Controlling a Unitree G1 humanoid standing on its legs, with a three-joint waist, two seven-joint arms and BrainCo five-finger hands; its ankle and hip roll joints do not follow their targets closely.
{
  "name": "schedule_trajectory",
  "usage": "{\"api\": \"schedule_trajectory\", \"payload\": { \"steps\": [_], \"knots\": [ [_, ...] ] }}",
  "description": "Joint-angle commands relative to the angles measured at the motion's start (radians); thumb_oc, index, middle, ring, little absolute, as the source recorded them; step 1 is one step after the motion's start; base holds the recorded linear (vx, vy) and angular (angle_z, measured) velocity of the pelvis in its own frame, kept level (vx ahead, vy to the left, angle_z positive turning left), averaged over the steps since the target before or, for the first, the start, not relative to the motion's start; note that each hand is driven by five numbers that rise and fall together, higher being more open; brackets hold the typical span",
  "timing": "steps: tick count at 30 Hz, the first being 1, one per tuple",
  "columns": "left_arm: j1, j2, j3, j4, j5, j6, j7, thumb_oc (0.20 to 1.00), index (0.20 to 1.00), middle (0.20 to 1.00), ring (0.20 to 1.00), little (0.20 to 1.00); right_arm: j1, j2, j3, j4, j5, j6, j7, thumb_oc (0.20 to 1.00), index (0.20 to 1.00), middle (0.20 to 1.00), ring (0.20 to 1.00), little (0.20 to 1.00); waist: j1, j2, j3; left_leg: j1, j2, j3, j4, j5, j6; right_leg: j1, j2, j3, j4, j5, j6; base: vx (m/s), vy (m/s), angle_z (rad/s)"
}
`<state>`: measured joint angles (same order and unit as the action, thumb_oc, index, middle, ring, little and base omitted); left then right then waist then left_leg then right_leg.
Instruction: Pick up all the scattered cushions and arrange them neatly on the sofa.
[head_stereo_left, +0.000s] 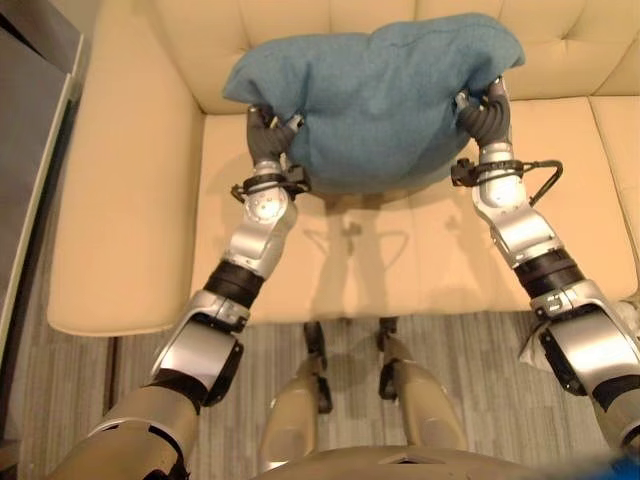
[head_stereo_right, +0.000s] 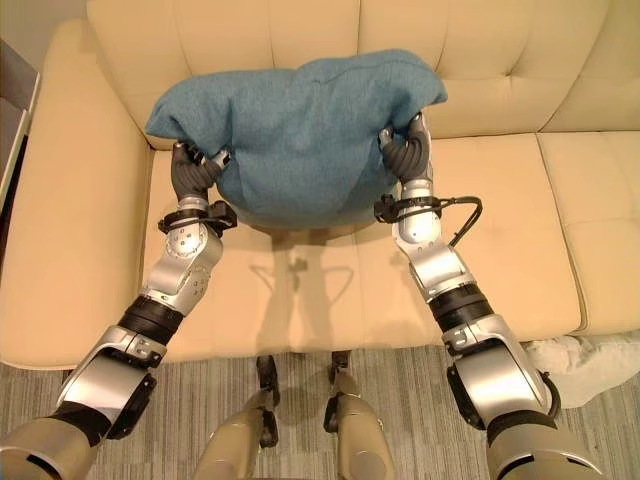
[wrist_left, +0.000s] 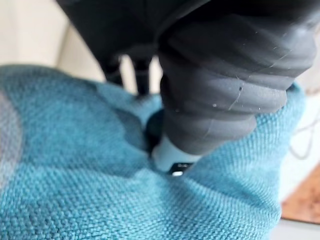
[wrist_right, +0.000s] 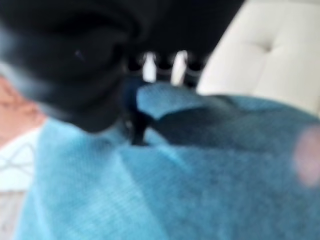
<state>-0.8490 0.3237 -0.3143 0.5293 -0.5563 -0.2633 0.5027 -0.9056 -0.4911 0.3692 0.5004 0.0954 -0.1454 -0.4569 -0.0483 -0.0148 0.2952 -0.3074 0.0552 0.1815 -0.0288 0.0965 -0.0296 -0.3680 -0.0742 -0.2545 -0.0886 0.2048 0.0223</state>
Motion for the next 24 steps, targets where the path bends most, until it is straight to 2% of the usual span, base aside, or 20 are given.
{"api": "schedule_trajectory", "payload": {
  "steps": [1,10,16,20,21,24],
  "knots": [
    [-0.212,-0.015,-0.107,-0.060,0.092,-0.123,-0.030,0.200,0.200,0.200,0.200,0.200,-0.192,0.069,0.091,-0.071,-0.009,-0.111,0.013,0.200,0.200,0.200,0.200,0.200,0.025,-0.041,-0.048,-0.044,0.023,-0.019,0.076,-0.012,-0.055,-0.020,-0.074,-0.014,0.144,-0.113,0.118,0.02,-0.023,0.15],
    [-0.269,0.002,-0.098,-0.045,0.074,-0.114,-0.019,0.200,0.200,0.200,0.200,0.200,-0.275,0.053,0.107,-0.015,-0.018,-0.081,-0.007,0.200,0.200,0.200,0.200,0.200,0.034,-0.034,-0.040,-0.089,0.029,-0.047,0.024,0.026,-0.073,-0.073,-0.062,-0.017,0.126,-0.103,0.117,0.04,-0.020,0.07],
    [-0.240,0.008,-0.101,-0.077,0.105,-0.094,-0.028,0.200,0.200,0.200,0.200,0.200,-0.239,0.066,0.086,-0.051,-0.022,-0.070,0.003,0.200,0.200,0.200,0.200,0.200,0.034,-0.027,-0.035,-0.085,0.024,-0.049,0.037,0.011,-0.072,-0.063,-0.060,-0.020,0.126,-0.114,0.112,0.04,-0.002,0.03],
    [-0.305,0.001,-0.125,0.002,0.091,-0.070,-0.018,0.200,0.200,0.200,0.200,0.200,-0.292,0.066,0.115,0.017,-0.007,-0.049,0.008,0.200,0.200,0.200,0.200,0.200,0.033,-0.013,-0.015,-0.100,0.019,-0.048,0.043,0.016,-0.074,-0.085,-0.065,-0.017,0.145,-0.115,0.110,-0.02,0.016,0.00],
    [-0.373,-0.011,-0.139,0.063,0.084,-0.055,-0.011,0.200,0.200,0.200,0.200,0.200,-0.347,0.071,0.129,0.090,0.013,-0.040,-0.003,0.200,0.200,0.200,0.200,0.200,0.035,-0.002,0.000,-0.113,0.017,-0.052,0.030,0.029,-0.075,-0.108,-0.069,-0.017,0.152,-0.111,0.112,-0.04,0.011,0.02],
    [-0.456,-0.005,-0.161,0.145,0.084,-0.041,-0.010,0.200,0.200,0.200,0.200,0.200,-0.426,0.077,0.164,0.197,0.030,-0.028,-0.008,0.200,0.200,0.200,0.200,0.200,0.040,0.005,0.009,-0.132,0.017,-0.054,0.015,0.046,-0.079,-0.138,-0.069,-0.018,0.155,-0.102,0.114,-0.03,-0.002,0.05]
  ]
}}
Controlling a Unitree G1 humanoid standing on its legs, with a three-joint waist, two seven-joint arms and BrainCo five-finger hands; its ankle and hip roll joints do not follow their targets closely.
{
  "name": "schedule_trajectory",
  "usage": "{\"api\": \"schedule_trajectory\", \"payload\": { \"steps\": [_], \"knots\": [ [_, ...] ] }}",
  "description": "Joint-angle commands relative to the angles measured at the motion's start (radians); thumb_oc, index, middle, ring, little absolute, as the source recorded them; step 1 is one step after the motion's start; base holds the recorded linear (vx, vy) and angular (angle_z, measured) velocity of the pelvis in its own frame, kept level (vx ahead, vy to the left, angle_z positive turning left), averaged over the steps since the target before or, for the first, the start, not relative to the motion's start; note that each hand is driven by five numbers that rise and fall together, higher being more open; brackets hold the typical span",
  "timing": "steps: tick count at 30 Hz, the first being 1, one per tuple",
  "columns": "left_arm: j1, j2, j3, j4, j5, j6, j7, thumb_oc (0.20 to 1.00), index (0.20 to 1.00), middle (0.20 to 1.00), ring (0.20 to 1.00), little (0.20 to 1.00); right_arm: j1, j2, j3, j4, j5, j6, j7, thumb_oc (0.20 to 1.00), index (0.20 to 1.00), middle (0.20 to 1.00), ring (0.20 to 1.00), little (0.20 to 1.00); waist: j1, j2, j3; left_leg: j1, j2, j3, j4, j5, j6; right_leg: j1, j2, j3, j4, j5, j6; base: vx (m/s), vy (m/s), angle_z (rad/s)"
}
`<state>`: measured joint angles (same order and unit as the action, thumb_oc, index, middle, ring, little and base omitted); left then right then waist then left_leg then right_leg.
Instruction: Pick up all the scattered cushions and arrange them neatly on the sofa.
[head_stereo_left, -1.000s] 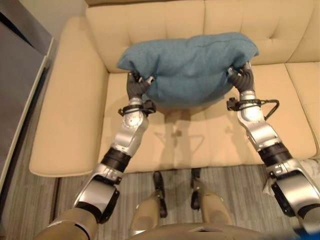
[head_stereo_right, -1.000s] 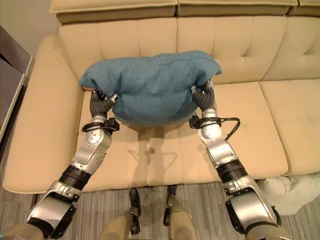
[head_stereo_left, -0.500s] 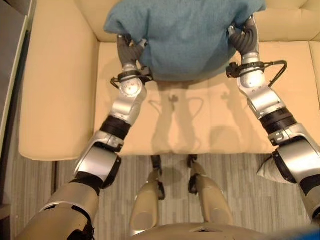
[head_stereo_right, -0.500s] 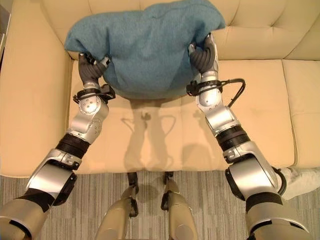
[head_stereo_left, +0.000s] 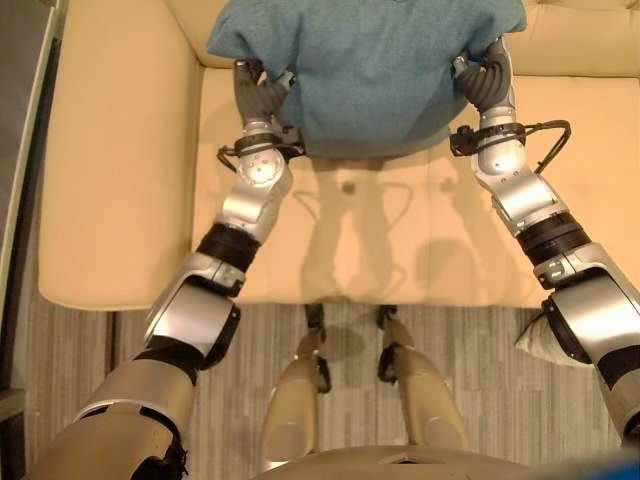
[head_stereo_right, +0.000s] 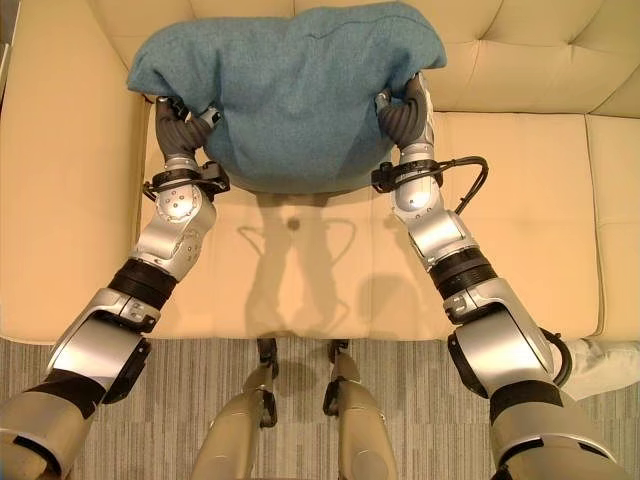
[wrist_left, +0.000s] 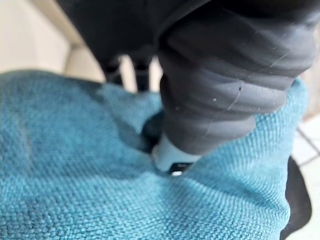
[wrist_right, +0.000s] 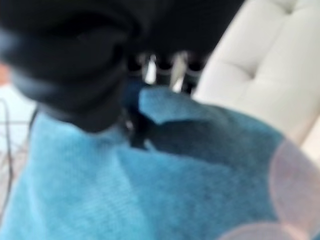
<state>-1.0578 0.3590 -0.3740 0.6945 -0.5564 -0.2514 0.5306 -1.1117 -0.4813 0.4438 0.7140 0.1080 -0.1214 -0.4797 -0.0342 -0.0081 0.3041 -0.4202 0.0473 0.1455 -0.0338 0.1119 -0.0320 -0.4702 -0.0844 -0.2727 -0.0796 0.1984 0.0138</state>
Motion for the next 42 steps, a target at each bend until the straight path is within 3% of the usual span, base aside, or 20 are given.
{"api": "schedule_trajectory", "payload": {
  "steps": [1,2,3,4,5,6,11,17,24,29,33,35,38,41,42],
  "knots": [
    [-0.267,-0.038,-0.106,0.005,0.079,-0.048,-0.039,0.200,0.200,0.200,0.200,0.200,-0.246,0.063,0.106,0.016,0.016,-0.044,0.017,0.200,0.200,0.200,0.200,0.200,0.027,-0.002,-0.001,-0.026,0.026,-0.021,0.016,0.034,-0.076,-0.044,-0.058,-0.001,0.145,-0.093,0.123,-0.03,-0.009,0.07],
    [-0.270,-0.038,-0.105,0.007,0.078,-0.049,-0.039,0.398,0.398,0.398,0.398,0.398,-0.250,0.063,0.107,0.019,0.017,-0.045,0.017,0.200,0.200,0.200,0.200,0.200,0.027,-0.001,0.000,-0.027,0.026,-0.021,0.016,0.034,-0.076,-0.046,-0.058,-0.001,0.146,-0.093,0.123,-0.01,-0.018,0.06],
    [-0.321,-0.030,-0.121,0.050,0.093,-0.030,-0.027,1.000,1.000,1.000,1.000,1.000,-0.298,0.069,0.126,0.090,0.020,-0.032,0.006,0.200,0.200,0.200,0.200,0.200,0.031,-0.001,0.004,-0.049,0.026,-0.028,0.018,0.037,-0.077,-0.065,-0.056,0.000,0.143,-0.086,0.125,-0.01,-0.012,0.08],
    [-0.324,-0.030,-0.120,0.052,0.092,-0.031,-0.028,1.000,1.000,1.000,1.000,1.000,-0.302,0.069,0.127,0.093,0.021,-0.034,0.006,0.442,0.442,0.442,0.442,0.442,0.031,0.000,0.004,-0.051,0.026,-0.028,0.019,0.037,-0.077,-0.067,-0.056,0.000,0.144,-0.086,0.124,-0.02,-0.038,0.05],
    [-0.365,-0.014,-0.130,0.086,0.108,-0.019,-0.022,1.000,1.000,1.000,1.000,1.000,-0.338,0.070,0.136,0.154,0.022,-0.022,-0.003,0.893,0.893,0.893,0.893,0.893,0.036,-0.001,0.010,-0.076,0.027,-0.037,0.023,0.041,-0.077,-0.085,-0.053,0.002,0.140,-0.079,0.125,-0.02,-0.033,0.02],
    [-0.383,-0.004,-0.131,0.104,0.108,-0.020,-0.019,1.000,1.000,1.000,1.000,1.000,-0.360,0.067,0.154,0.177,0.016,-0.013,-0.003,1.000,1.000,1.000,1.000,1.000,0.037,-0.003,0.010,-0.086,0.028,-0.043,0.025,0.043,-0.078,-0.095,-0.052,0.005,0.137,-0.076,0.125,-0.02,-0.039,-0.01],
    [-0.437,0.027,-0.147,0.173,0.102,-0.014,-0.021,1.000,1.000,1.000,1.000,1.000,-0.431,0.052,0.207,0.281,-0.002,0.009,0.001,1.000,1.000,1.000,1.000,1.000,0.044,-0.001,0.009,-0.120,0.028,-0.060,0.016,0.061,-0.082,-0.125,-0.050,0.005,0.129,-0.063,0.128,0.00,-0.001,0.01],
    [-0.448,0.122,-0.161,0.241,0.103,-0.010,-0.044,1.000,1.000,1.000,1.000,1.000,-0.470,-0.023,0.254,0.355,-0.019,0.025,0.011,1.000,1.000,1.000,1.000,1.000,0.052,0.004,-0.008,-0.128,0.028,-0.067,-0.021,0.084,-0.090,-0.139,-0.049,-0.002,0.112,-0.053,0.134,0.02,0.003,0.02],
    [-0.446,0.250,-0.156,0.325,0.053,-0.017,-0.075,1.000,1.000,1.000,1.000,1.000,-0.499,-0.164,0.265,0.432,0.003,0.041,0.005,1.000,1.000,1.000,1.000,1.000,0.057,-0.001,-0.034,-0.115,0.023,-0.063,-0.024,0.079,-0.094,-0.119,-0.051,-0.004,0.088,-0.042,0.139,0.00,0.005,0.02],
    [-0.421,0.297,-0.141,0.334,0.025,-0.026,-0.088,1.000,1.000,1.000,1.000,1.000,-0.473,-0.240,0.223,0.453,0.074,0.028,-0.007,1.000,1.000,1.000,1.000,1.000,0.053,-0.005,-0.044,-0.100,0.023,-0.062,-0.024,0.073,-0.095,-0.097,-0.051,-0.003,0.080,-0.041,0.140,0.00,-0.002,0.04],
    [-0.254,0.369,-0.078,0.208,0.030,-0.041,-0.115,1.000,1.000,1.000,1.000,1.000,-0.367,-0.316,0.189,0.372,0.094,0.005,0.019,1.000,1.000,1.000,1.000,1.000,0.051,-0.015,-0.040,-0.054,0.024,-0.054,-0.020,0.061,-0.094,-0.047,-0.049,-0.005,0.076,-0.048,0.134,0.00,0.008,0.02],
    [-0.025,0.422,0.001,0.000,0.066,-0.061,-0.152,1.000,1.000,1.000,1.000,1.000,-0.184,-0.400,0.146,0.170,0.041,-0.022,0.060,1.000,1.000,1.000,1.000,1.000,0.046,-0.026,-0.040,-0.004,0.024,-0.046,-0.006,0.040,-0.091,0.002,-0.046,-0.005,0.078,-0.058,0.127,0.02,0.011,0.00],
    [0.240,0.413,0.113,-0.169,0.080,-0.069,-0.175,1.000,1.000,1.000,1.000,1.000,0.106,-0.430,-0.004,-0.001,0.002,-0.047,0.090,1.000,1.000,1.000,1.000,1.000,0.038,-0.030,-0.046,0.065,0.022,-0.033,-0.004,0.019,-0.088,0.071,-0.045,-0.008,0.080,-0.076,0.124,0.05,0.017,0.02],
    [0.384,0.418,0.180,-0.249,0.077,-0.068,-0.212,1.000,1.000,1.000,1.000,1.000,0.263,-0.465,-0.071,-0.096,-0.037,-0.051,0.135,1.000,1.000,1.000,1.000,1.000,0.034,-0.034,-0.047,0.108,0.020,-0.025,-0.006,0.010,-0.090,0.116,-0.042,-0.009,0.078,-0.086,0.122,0.05,0.001,0.02],
    [0.560,0.370,0.235,-0.304,0.068,-0.068,-0.250,1.000,1.000,1.000,1.000,1.000,0.456,-0.415,-0.157,-0.159,-0.035,-0.073,0.172,1.000,1.000,1.000,1.000,1.000,0.028,-0.038,-0.051,0.155,0.018,-0.019,-0.007,-0.001,-0.086,0.164,-0.040,-0.010,0.071,-0.093,0.124,0.10,-0.024,-0.02]
  ]
}}
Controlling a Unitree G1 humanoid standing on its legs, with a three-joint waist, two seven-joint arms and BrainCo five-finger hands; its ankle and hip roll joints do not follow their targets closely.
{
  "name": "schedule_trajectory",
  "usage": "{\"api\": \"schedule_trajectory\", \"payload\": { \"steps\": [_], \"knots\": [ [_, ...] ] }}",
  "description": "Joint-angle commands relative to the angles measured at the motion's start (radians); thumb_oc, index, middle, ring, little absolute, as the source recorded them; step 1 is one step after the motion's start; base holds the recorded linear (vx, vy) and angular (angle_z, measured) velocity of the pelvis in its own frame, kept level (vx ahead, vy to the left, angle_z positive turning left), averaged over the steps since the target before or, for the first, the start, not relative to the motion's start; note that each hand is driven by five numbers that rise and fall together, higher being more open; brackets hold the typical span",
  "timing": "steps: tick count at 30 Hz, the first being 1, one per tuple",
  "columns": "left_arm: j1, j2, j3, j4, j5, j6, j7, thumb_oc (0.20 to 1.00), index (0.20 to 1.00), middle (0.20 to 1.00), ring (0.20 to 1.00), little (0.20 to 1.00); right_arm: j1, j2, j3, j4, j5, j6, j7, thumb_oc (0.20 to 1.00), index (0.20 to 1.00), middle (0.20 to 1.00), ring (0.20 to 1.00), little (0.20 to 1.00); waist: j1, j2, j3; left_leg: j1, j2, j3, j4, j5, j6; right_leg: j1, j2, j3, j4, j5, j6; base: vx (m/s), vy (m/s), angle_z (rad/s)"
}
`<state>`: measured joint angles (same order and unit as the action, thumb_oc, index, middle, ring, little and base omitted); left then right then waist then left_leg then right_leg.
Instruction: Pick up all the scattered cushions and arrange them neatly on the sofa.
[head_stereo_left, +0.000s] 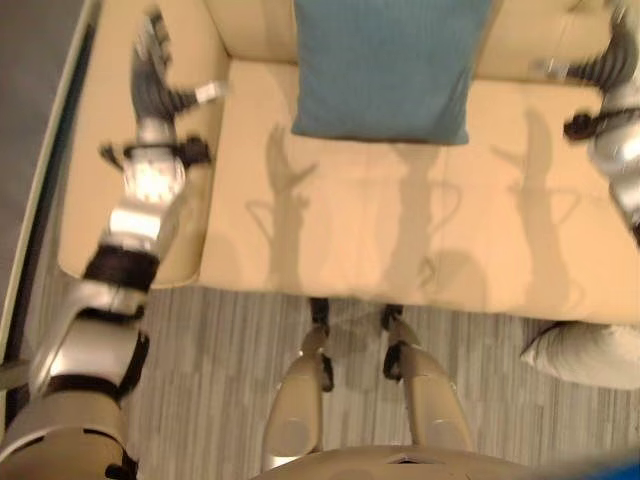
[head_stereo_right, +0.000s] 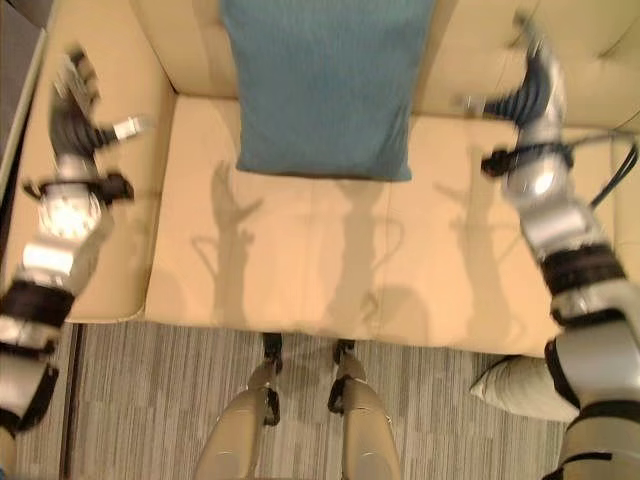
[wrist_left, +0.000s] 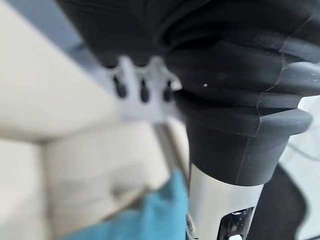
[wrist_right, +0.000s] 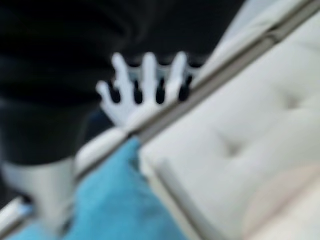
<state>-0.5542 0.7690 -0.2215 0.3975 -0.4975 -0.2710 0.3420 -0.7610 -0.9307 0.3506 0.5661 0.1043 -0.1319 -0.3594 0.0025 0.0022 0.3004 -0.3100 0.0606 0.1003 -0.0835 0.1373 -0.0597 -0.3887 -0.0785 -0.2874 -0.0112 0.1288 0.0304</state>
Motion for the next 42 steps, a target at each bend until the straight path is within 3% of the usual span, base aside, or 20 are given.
{"api": "schedule_trajectory", "payload": {
  "steps": [1,4,5,7,8,10,11,16,21,23,24,25,27,30,33,35,37,38,39,42],
  "knots": [
    [0.131,-0.038,0.096,-0.031,0.023,-0.042,-0.099,1.000,1.000,1.000,1.000,1.000,0.194,0.036,-0.092,-0.036,-0.044,-0.062,0.082,1.000,1.000,1.000,1.000,1.000,-0.012,-0.048,-0.053,0.066,0.007,0.028,0.044,-0.031,-0.058,0.107,-0.045,0.003,-0.001,-0.030,0.108,0.07,-0.013,-0.04],
    [0.272,-0.072,0.105,-0.020,0.062,-0.030,-0.152,1.000,1.000,1.000,1.000,1.000,0.340,0.083,-0.130,-0.043,-0.064,-0.075,0.122,1.000,1.000,1.000,1.000,1.000,-0.016,-0.047,-0.063,0.107,0.009,0.035,0.047,-0.038,-0.059,0.149,-0.042,0.000,-0.008,-0.039,0.109,0.07,-0.009,-0.05],
    [0.386,-0.113,0.110,0.002,0.114,-0.014,-0.195,1.000,1.000,1.000,1.000,1.000,0.459,0.143,-0.164,-0.048,-0.068,-0.072,0.164,1.000,1.000,1.000,1.000,1.000,-0.025,-0.042,-0.083,0.144,0.010,0.043,0.048,-0.042,-0.058,0.187,-0.040,-0.002,-0.012,-0.046,0.111,0.07,0.002,-0.11],
    [0.420,-0.138,0.111,0.044,0.133,-0.005,-0.209,1.000,1.000,1.000,1.000,1.000,0.497,0.144,-0.156,-0.037,-0.109,-0.068,0.181,1.000,1.000,1.000,1.000,1.000,-0.030,-0.042,-0.096,0.159,0.012,0.047,0.048,-0.044,-0.058,0.200,-0.039,-0.001,-0.014,-0.051,0.111,0.05,-0.009,-0.15],
    [0.491,-0.219,0.100,0.129,0.157,0.018,-0.236,1.000,1.000,1.000,1.000,1.000,0.568,0.234,-0.165,0.018,-0.100,-0.063,0.208,1.000,1.000,1.000,1.000,1.000,-0.041,-0.039,-0.112,0.197,0.018,0.056,0.051,-0.054,-0.058,0.235,-0.032,0.005,-0.017,-0.062,0.110,0.01,-0.018,-0.14],
    [0.518,-0.240,0.095,0.177,0.187,0.023,-0.245,1.000,1.000,1.000,1.000,1.000,0.594,0.242,-0.143,0.042,-0.146,-0.059,0.220,1.000,1.000,1.000,1.000,1.000,-0.044,-0.037,-0.121,0.215,0.020,0.059,0.052,-0.058,-0.058,0.254,-0.028,0.007,-0.020,-0.068,0.109,0.04,-0.024,-0.07],
    [0.562,-0.304,0.091,0.256,0.218,0.045,-0.261,1.000,1.000,1.000,1.000,1.000,0.648,0.308,-0.138,0.089,-0.159,-0.056,0.239,1.000,1.000,1.000,1.000,1.000,-0.052,-0.036,-0.141,0.248,0.025,0.067,0.048,-0.061,-0.060,0.286,-0.019,0.012,-0.028,-0.073,0.108,0.05,-0.041,-0.01],
    [0.619,-0.432,0.090,0.505,0.302,0.088,-0.275,1.000,1.000,1.000,1.000,1.000,0.725,0.425,-0.105,0.253,-0.214,-0.039,0.248,1.000,1.000,1.000,1.000,1.000,-0.064,-0.038,-0.183,0.304,0.035,0.079,0.051,-0.066,-0.066,0.358,0.002,0.025,-0.057,-0.088,0.101,0.01,-0.053,-0.07],
    [0.609,-0.480,0.101,0.662,0.358,0.109,-0.277,1.000,1.000,1.000,1.000,1.000,0.746,0.489,-0.086,0.372,-0.212,-0.031,0.249,1.000,1.000,1.000,1.000,1.000,-0.067,-0.045,-0.198,0.322,0.036,0.077,0.107,-0.099,-0.065,0.396,0.006,0.037,-0.068,-0.096,0.093,-0.02,-0.048,-0.04],
    [0.596,-0.503,0.108,0.718,0.364,0.114,-0.260,1.000,1.000,1.000,1.000,1.000,0.732,0.511,-0.071,0.434,-0.207,-0.017,0.251,1.000,1.000,1.000,1.000,1.000,-0.050,-0.051,-0.187,0.323,-0.009,-0.008,0.218,-0.148,-0.061,0.405,0.005,0.072,-0.063,-0.091,0.089,-0.07,0.008,-0.23],
    [0.595,-0.503,0.108,0.718,0.364,0.114,-0.260,1.000,1.000,1.000,1.000,1.000,0.731,0.512,-0.071,0.434,-0.207,-0.017,0.251,1.000,1.000,1.000,1.000,1.000,-0.051,-0.052,-0.189,0.320,-0.010,-0.009,0.217,-0.146,-0.060,0.403,0.003,0.071,-0.063,-0.091,0.089,-0.13,0.049,-0.42],
    [0.586,-0.524,0.106,0.746,0.360,0.121,-0.260,1.000,1.000,1.000,1.000,1.000,0.723,0.526,-0.072,0.511,-0.211,0.002,0.257,1.000,1.000,1.000,1.000,1.000,-0.047,-0.051,-0.192,0.339,-0.056,-0.068,0.254,-0.169,-0.054,0.390,0.004,0.101,-0.054,-0.076,0.094,-0.10,0.047,-0.42],
    [0.586,-0.533,0.107,0.747,0.349,0.125,-0.261,1.000,1.000,1.000,1.000,1.000,0.722,0.530,-0.078,0.525,-0.215,0.014,0.259,1.000,1.000,1.000,1.000,1.000,-0.047,-0.043,-0.199,0.361,-0.083,-0.100,0.253,-0.187,-0.043,0.368,0.006,0.127,-0.035,-0.064,0.098,-0.13,0.077,-0.65],
    [0.579,-0.544,0.093,0.749,0.344,0.131,-0.257,1.000,1.000,1.000,1.000,1.000,0.717,0.544,-0.091,0.570,-0.209,0.028,0.255,1.000,1.000,1.000,1.000,1.000,-0.054,-0.031,-0.196,0.386,-0.101,-0.095,0.187,-0.215,-0.015,0.308,-0.003,0.144,0.010,-0.045,0.115,-0.22,0.162,-0.65],
    [0.546,-0.548,0.065,0.768,0.376,0.134,-0.252,1.000,1.000,1.000,1.000,1.000,0.695,0.564,-0.104,0.608,-0.201,0.041,0.245,1.000,1.000,1.000,1.000,1.000,-0.062,-0.041,-0.176,0.392,-0.132,-0.089,0.116,-0.222,0.023,0.235,-0.034,0.174,0.015,0.025,0.162,-0.26,0.143,-0.64],
    [0.545,-0.548,0.065,0.768,0.376,0.134,-0.252,1.000,1.000,1.000,1.000,1.000,0.695,0.564,-0.104,0.608,-0.201,0.041,0.245,1.000,1.000,1.000,1.000,1.000,-0.061,-0.041,-0.176,0.393,-0.132,-0.088,0.115,-0.222,0.023,0.235,-0.034,0.175,0.015,0.025,0.162,-0.12,0.045,-0.77],
    [0.534,-0.541,0.060,0.771,0.388,0.136,-0.250,1.000,1.000,1.000,1.000,1.000,0.691,0.575,-0.107,0.612,-0.199,0.043,0.243,1.000,1.000,1.000,1.000,1.000,-0.062,-0.047,-0.165,0.384,-0.130,-0.071,0.111,-0.215,0.033,0.209,-0.049,0.165,0.019,0.043,0.174,-0.21,0.028,-0.72],
    [0.531,-0.534,0.060,0.765,0.386,0.136,-0.245,1.000,1.000,1.000,1.000,1.000,0.689,0.578,-0.107,0.615,-0.199,0.048,0.241,1.000,1.000,1.000,1.000,1.000,-0.056,-0.044,-0.158,0.373,-0.123,-0.060,0.115,-0.209,0.037,0.199,-0.050,0.136,0.046,0.020,0.171,-0.39,0.050,-0.45],
    [0.529,-0.528,0.067,0.776,0.388,0.142,-0.244,1.000,1.000,1.000,1.000,1.000,0.693,0.583,-0.108,0.616,-0.193,0.048,0.240,1.000,1.000,1.000,1.000,1.000,-0.035,-0.034,-0.144,0.361,-0.106,-0.017,0.122,-0.195,0.046,0.219,-0.064,0.035,0.144,-0.046,0.146,-0.30,0.049,-0.52],
    [0.534,-0.525,0.071,0.783,0.387,0.146,-0.249,1.000,1.000,1.000,1.000,1.000,0.700,0.585,-0.111,0.640,-0.201,0.051,0.240,1.000,1.000,1.000,1.000,1.000,-0.025,-0.027,-0.151,0.358,-0.093,0.016,0.111,-0.182,0.053,0.239,-0.071,-0.027,0.224,-0.095,0.125,-0.24,0.024,-0.77]
  ]
}}
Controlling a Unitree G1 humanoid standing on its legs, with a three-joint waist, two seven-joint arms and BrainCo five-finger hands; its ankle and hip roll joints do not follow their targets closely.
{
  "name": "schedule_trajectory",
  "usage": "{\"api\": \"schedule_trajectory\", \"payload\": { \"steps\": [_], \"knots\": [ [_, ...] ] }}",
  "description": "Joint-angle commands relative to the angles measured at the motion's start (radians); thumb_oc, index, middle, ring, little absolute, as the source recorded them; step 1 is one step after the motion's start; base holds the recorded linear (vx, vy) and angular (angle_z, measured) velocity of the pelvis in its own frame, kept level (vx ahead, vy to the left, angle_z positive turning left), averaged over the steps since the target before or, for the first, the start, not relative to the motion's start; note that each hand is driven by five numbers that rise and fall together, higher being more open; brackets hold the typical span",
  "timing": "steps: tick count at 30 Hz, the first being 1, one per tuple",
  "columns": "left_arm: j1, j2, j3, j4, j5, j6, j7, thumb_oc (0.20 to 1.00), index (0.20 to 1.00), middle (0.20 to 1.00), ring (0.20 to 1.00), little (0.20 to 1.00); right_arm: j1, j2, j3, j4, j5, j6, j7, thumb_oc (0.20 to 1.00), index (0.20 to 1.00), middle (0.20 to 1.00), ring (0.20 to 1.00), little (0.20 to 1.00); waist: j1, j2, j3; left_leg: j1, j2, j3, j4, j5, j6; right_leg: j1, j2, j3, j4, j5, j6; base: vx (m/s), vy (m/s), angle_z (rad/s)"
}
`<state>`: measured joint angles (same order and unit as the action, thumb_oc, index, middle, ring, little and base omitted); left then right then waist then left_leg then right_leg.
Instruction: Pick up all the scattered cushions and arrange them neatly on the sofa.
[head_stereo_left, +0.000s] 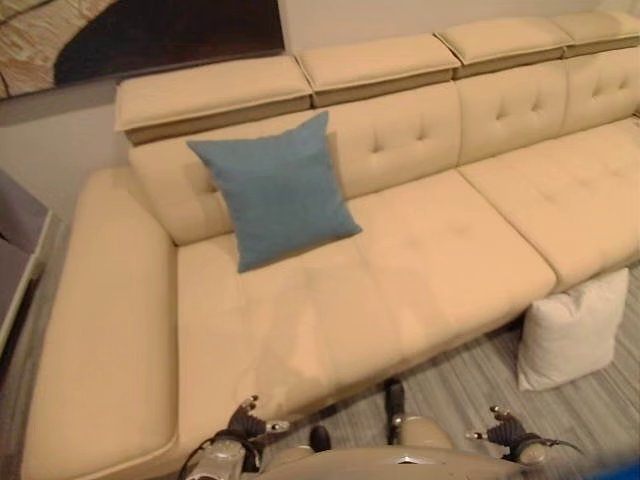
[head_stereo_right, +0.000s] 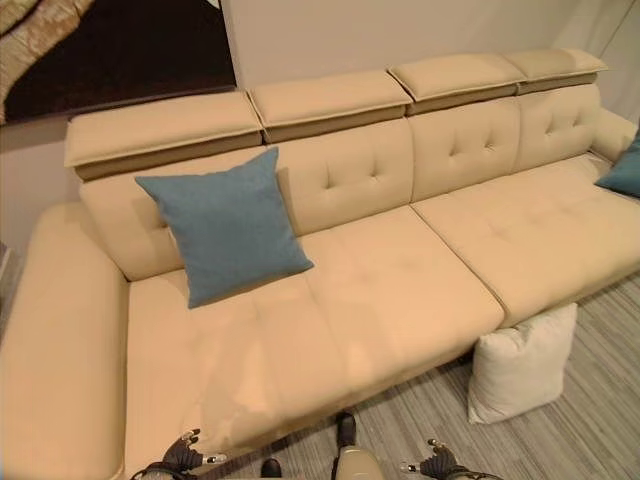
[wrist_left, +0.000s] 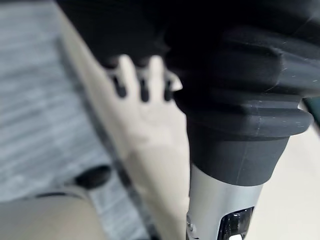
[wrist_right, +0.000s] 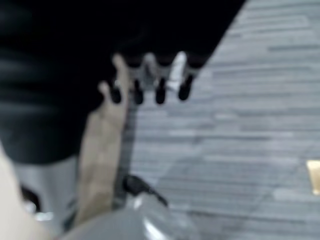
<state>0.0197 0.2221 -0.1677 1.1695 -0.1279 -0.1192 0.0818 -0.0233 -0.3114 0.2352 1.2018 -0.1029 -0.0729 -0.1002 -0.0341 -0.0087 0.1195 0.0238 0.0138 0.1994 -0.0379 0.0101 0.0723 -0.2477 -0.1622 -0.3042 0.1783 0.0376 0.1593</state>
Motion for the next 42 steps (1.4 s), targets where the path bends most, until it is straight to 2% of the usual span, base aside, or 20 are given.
{"api": "schedule_trajectory", "payload": {
  "steps": [1,4,5,6,9,10,15,17,20,21,23,25,26,27,31,32,33,35,37,42],
  "knots": [
    [-0.036,0.022,0.023,0.019,0.014,-0.002,0.003,1.000,1.000,1.000,1.000,1.000,-0.036,-0.034,-0.005,0.022,0.003,-0.004,-0.018,1.000,1.000,1.000,1.000,1.000,0.027,-0.014,0.018,0.023,-0.035,-0.050,0.060,-0.049,-0.078,0.150,0.010,-0.059,0.057,-0.047,-0.015,-0.15,-0.052,-0.59],
    [-0.038,0.026,0.029,0.032,0.017,0.001,-0.001,1.000,1.000,1.000,1.000,1.000,-0.037,-0.029,-0.013,0.034,0.005,-0.002,-0.019,1.000,1.000,1.000,1.000,1.000,0.045,-0.015,0.003,0.016,-0.024,-0.016,0.058,-0.043,-0.083,0.202,0.001,-0.100,0.053,-0.073,-0.014,-0.15,-0.116,-0.87],
    [-0.037,0.030,0.039,0.040,0.020,0.006,-0.003,1.000,1.000,1.000,1.000,1.000,-0.041,-0.021,-0.010,0.035,0.008,0.000,-0.024,1.000,1.000,1.000,1.000,1.000,0.070,-0.029,-0.013,-0.005,-0.003,0.046,0.064,-0.026,-0.102,0.280,-0.009,-0.157,-0.035,-0.070,-0.001,-0.13,-0.160,-0.65],
    [-0.037,0.030,0.039,0.040,0.020,0.006,-0.003,1.000,1.000,1.000,1.000,1.000,-0.041,-0.021,-0.010,0.035,0.008,0.000,-0.024,1.000,1.000,1.000,1.000,1.000,0.070,-0.029,-0.013,-0.004,-0.003,0.046,0.064,-0.026,-0.102,0.280,-0.009,-0.157,-0.035,-0.070,-0.001,-0.16,-0.287,-0.58],
    [-0.041,0.024,0.043,0.042,0.028,0.005,-0.003,1.000,1.000,1.000,1.000,1.000,-0.046,-0.018,-0.010,0.027,0.025,-0.002,-0.028,1.000,1.000,1.000,1.000,1.000,0.061,-0.032,-0.022,-0.004,0.018,0.083,0.067,-0.014,-0.120,0.295,0.011,-0.127,-0.114,-0.058,0.001,-0.03,-0.190,-0.67],
    [-0.046,0.020,0.041,0.045,0.027,0.005,-0.005,1.000,1.000,1.000,1.000,1.000,-0.041,-0.012,-0.012,0.024,0.039,-0.007,-0.028,1.000,1.000,1.000,1.000,1.000,0.043,-0.038,-0.019,-0.014,0.030,0.088,0.097,-0.011,-0.135,0.304,0.036,-0.090,-0.153,-0.057,-0.006,-0.03,-0.139,-0.74],
    [-0.056,0.005,0.028,0.048,0.035,0.007,-0.012,1.000,1.000,1.000,1.000,1.000,-0.032,-0.005,-0.004,0.011,0.076,-0.017,-0.019,1.000,1.000,1.000,1.000,1.000,0.023,-0.047,-0.013,-0.013,0.058,0.094,0.154,-0.022,-0.150,0.314,0.059,-0.052,-0.181,-0.058,-0.025,-0.03,-0.137,-0.30],
    [-0.058,-0.010,0.005,0.030,0.030,0.003,-0.005,1.000,1.000,1.000,1.000,1.000,-0.030,-0.003,0.011,0.006,0.081,-0.020,-0.018,1.000,1.000,1.000,1.000,1.000,0.045,-0.042,-0.002,-0.023,0.031,-0.034,0.174,-0.006,-0.154,0.306,0.077,0.003,-0.174,-0.057,-0.032,-0.03,-0.016,-0.70],
    [-0.056,-0.029,-0.017,0.027,0.023,0.002,-0.005,1.000,1.000,1.000,1.000,1.000,-0.011,0.001,0.015,0.020,0.086,-0.021,-0.012,1.000,1.000,1.000,1.000,1.000,0.067,-0.046,0.007,-0.032,-0.029,-0.199,0.174,-0.031,-0.153,0.279,0.084,0.085,-0.165,-0.037,-0.024,-0.06,-0.020,-1.16],
    [-0.057,-0.030,-0.022,0.024,0.023,0.002,-0.004,1.000,1.000,1.000,1.000,1.000,-0.006,0.000,0.015,0.023,0.085,-0.020,-0.011,1.000,1.000,1.000,1.000,1.000,0.068,-0.046,0.006,-0.027,-0.039,-0.219,0.160,-0.044,-0.147,0.271,0.084,0.104,-0.165,-0.030,-0.023,-0.08,0.041,-1.53],
    [-0.066,-0.034,-0.036,0.022,0.030,0.003,-0.005,1.000,1.000,1.000,1.000,1.000,-0.002,0.000,0.004,0.034,0.090,-0.016,-0.010,1.000,1.000,1.000,1.000,1.000,0.061,-0.041,0.005,-0.014,-0.041,-0.205,0.121,-0.057,-0.134,0.257,0.083,0.126,-0.165,-0.019,-0.016,-0.06,0.065,-1.09],
    [-0.080,-0.038,-0.049,0.024,0.045,0.003,-0.004,1.000,1.000,1.000,1.000,1.000,-0.011,0.001,0.003,0.038,0.093,-0.012,-0.014,1.000,1.000,1.000,1.000,1.000,0.059,-0.038,0.004,-0.005,-0.055,-0.207,0.089,-0.059,-0.121,0.222,0.072,0.161,-0.172,0.019,0.008,-0.11,0.124,-0.49],
    [-0.083,-0.033,-0.052,0.024,0.053,0.001,-0.001,1.000,1.000,1.000,1.000,1.000,-0.023,0.007,0.001,0.032,0.107,-0.016,-0.014,1.000,1.000,1.000,1.000,1.000,0.056,-0.039,0.009,0.001,-0.049,-0.177,0.048,-0.046,-0.116,0.194,0.066,0.170,-0.174,0.047,0.028,-0.11,0.109,-0.79],
    [-0.084,-0.033,-0.052,0.024,0.053,0.001,-0.001,1.000,1.000,1.000,1.000,1.000,-0.023,0.007,0.001,0.032,0.107,-0.016,-0.014,1.000,1.000,1.000,1.000,1.000,0.058,-0.039,0.009,0.003,-0.049,-0.175,0.046,-0.046,-0.116,0.194,0.067,0.172,-0.173,0.047,0.028,-0.10,0.096,-1.09],
    [-0.095,-0.013,-0.054,0.019,0.065,0.000,0.003,1.000,1.000,1.000,1.000,1.000,-0.045,0.020,0.005,0.035,0.103,-0.012,-0.020,1.000,1.000,1.000,1.000,1.000,0.071,-0.038,0.026,0.010,-0.033,-0.113,0.022,-0.029,-0.110,0.149,0.042,0.115,-0.142,0.069,0.043,-0.11,0.030,-1.36],
    [-0.098,-0.003,-0.046,0.024,0.071,0.002,0.000,1.000,1.000,1.000,1.000,1.000,-0.042,0.023,0.001,0.038,0.097,-0.012,-0.026,1.000,1.000,1.000,1.000,1.000,0.103,-0.030,0.035,0.011,-0.011,-0.065,0.015,-0.022,-0.112,0.169,-0.013,-0.094,-0.103,0.044,0.029,-0.15,0.036,-1.00],
    [-0.098,0.000,-0.041,0.028,0.072,-0.001,0.001,1.000,1.000,1.000,1.000,1.000,-0.039,0.027,0.000,0.039,0.095,-0.011,-0.026,1.000,1.000,1.000,1.000,1.000,0.115,-0.026,0.039,0.018,-0.002,-0.035,0.010,-0.023,-0.110,0.185,-0.030,-0.170,-0.069,0.023,0.019,-0.18,0.025,-1.11],
    [-0.099,0.003,-0.037,0.028,0.068,0.001,-0.004,1.000,1.000,1.000,1.000,1.000,-0.040,0.028,-0.009,0.048,0.097,-0.011,-0.022,1.000,1.000,1.000,1.000,1.000,0.108,-0.028,0.037,0.029,-0.001,-0.015,0.003,-0.015,-0.103,0.191,-0.016,-0.173,-0.017,-0.005,0.009,-0.05,-0.013,-0.97],
    [-0.106,0.003,-0.032,0.042,0.069,0.005,-0.012,1.000,1.000,1.000,1.000,1.000,-0.039,0.033,-0.013,0.061,0.095,-0.009,-0.021,1.000,1.000,1.000,1.000,1.000,0.117,-0.038,0.017,0.028,0.003,0.030,-0.002,-0.012,-0.107,0.240,-0.016,-0.230,-0.050,-0.022,0.010,-0.02,-0.119,-0.23],
    [-0.108,-0.015,-0.028,0.044,0.060,0.003,-0.008,1.000,1.000,1.000,1.000,1.000,-0.044,0.034,-0.010,0.053,0.120,-0.017,-0.022,1.000,1.000,1.000,1.000,1.000,0.101,-0.034,0.000,0.028,0.014,0.039,0.005,-0.006,-0.123,0.258,0.019,-0.191,-0.140,-0.025,-0.003,0.04,-0.171,-0.26]
  ]
}}
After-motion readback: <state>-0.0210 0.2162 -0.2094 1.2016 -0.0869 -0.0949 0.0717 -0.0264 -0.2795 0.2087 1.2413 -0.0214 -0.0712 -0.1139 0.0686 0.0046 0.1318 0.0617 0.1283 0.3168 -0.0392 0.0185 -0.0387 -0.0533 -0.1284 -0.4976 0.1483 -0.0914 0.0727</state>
